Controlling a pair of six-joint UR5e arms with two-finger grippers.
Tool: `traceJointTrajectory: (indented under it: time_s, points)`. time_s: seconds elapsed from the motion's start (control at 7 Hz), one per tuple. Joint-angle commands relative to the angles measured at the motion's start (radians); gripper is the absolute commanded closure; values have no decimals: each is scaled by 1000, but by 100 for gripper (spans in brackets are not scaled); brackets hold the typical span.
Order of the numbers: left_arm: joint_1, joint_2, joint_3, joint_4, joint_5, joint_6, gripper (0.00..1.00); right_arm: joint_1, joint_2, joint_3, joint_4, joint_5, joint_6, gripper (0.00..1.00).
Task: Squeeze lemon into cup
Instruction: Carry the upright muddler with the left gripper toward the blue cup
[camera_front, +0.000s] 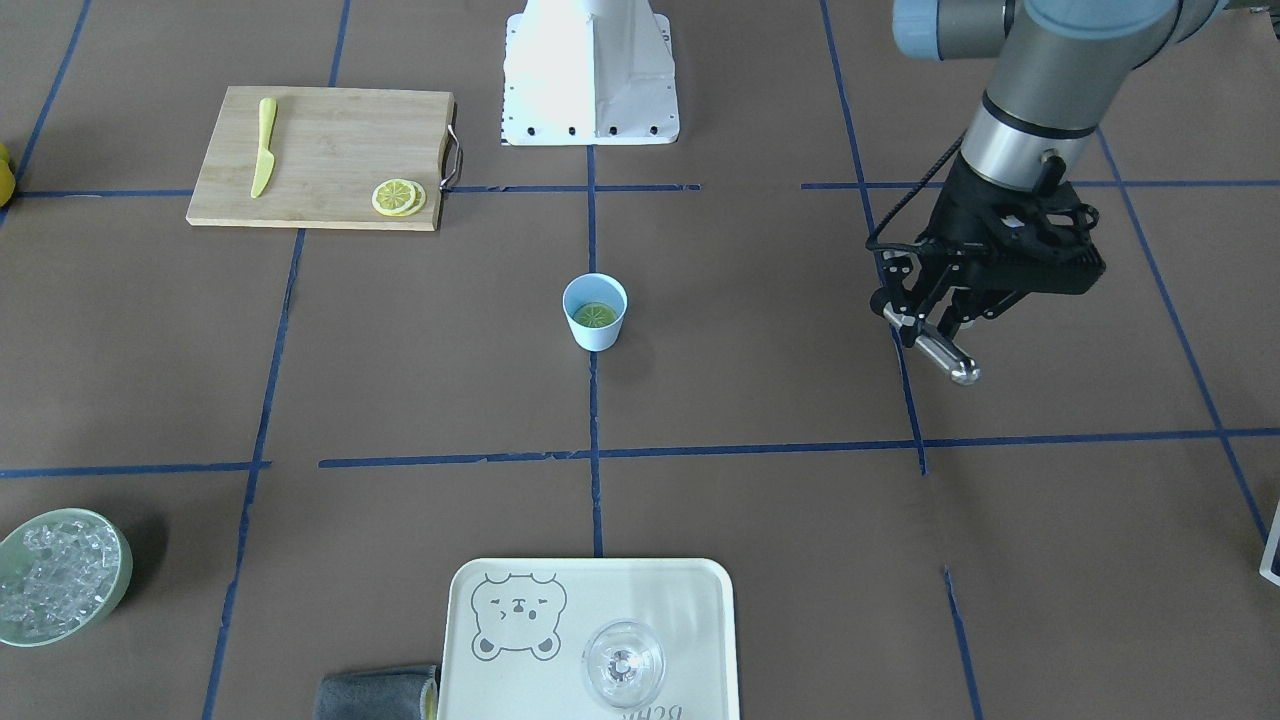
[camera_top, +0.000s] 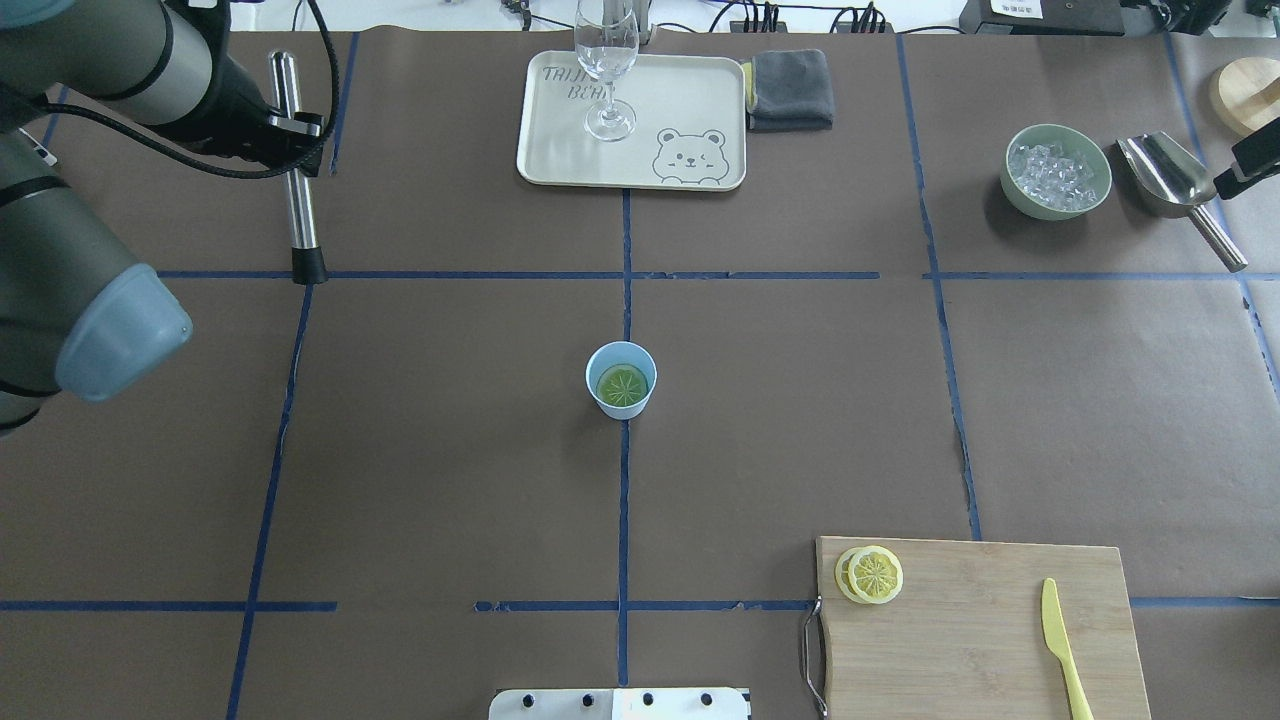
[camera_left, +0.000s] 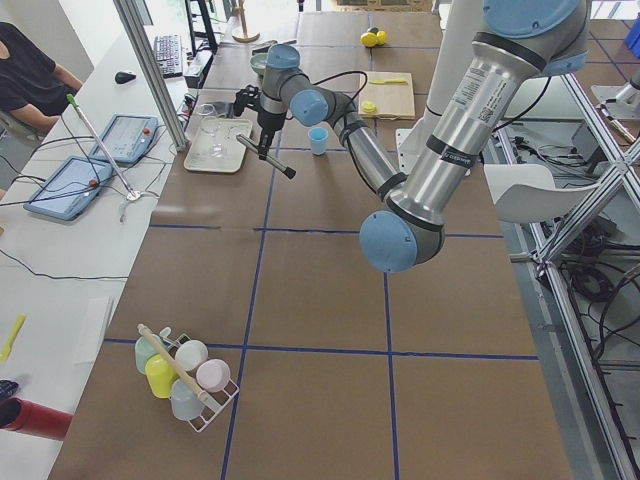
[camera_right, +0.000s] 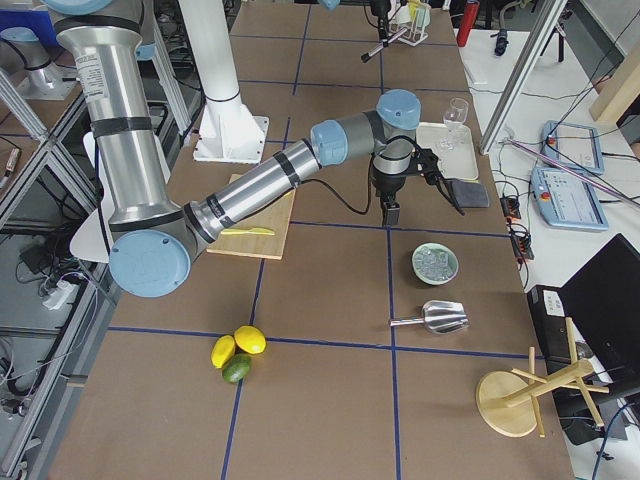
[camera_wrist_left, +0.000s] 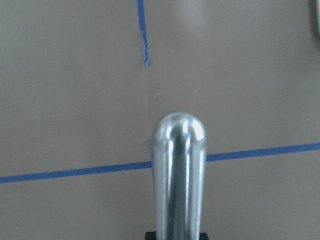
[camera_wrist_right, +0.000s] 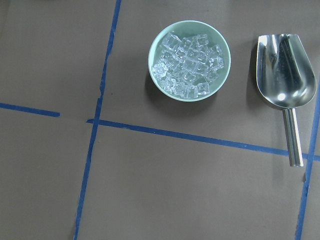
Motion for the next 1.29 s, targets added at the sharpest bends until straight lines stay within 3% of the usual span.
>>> traceJointTrajectory:
  time_s: [0.0,0.43,0.57,0.86,1.0,1.14]
  points:
    - [174,-28,-106,-15,227,-93,100,0,-13,-2,0,1,0,0]
    - [366,-40,-213,-50,520,-176,100,0,-19,-3,0,1,0,0]
    - [450,-32,-202,-180,676,-180,100,1,-19,-3,0,2,0,0]
    - [479,-35,-112,-370,702,-174,100,0,-21,-3,-3,2,0,0]
    - [488,-38,-9,-520,769,-168,100,0,-21,-14,-2,2,0,0]
    - [521,-57,65,-567,791,-165,100,0,-21,-22,-2,2,0,0]
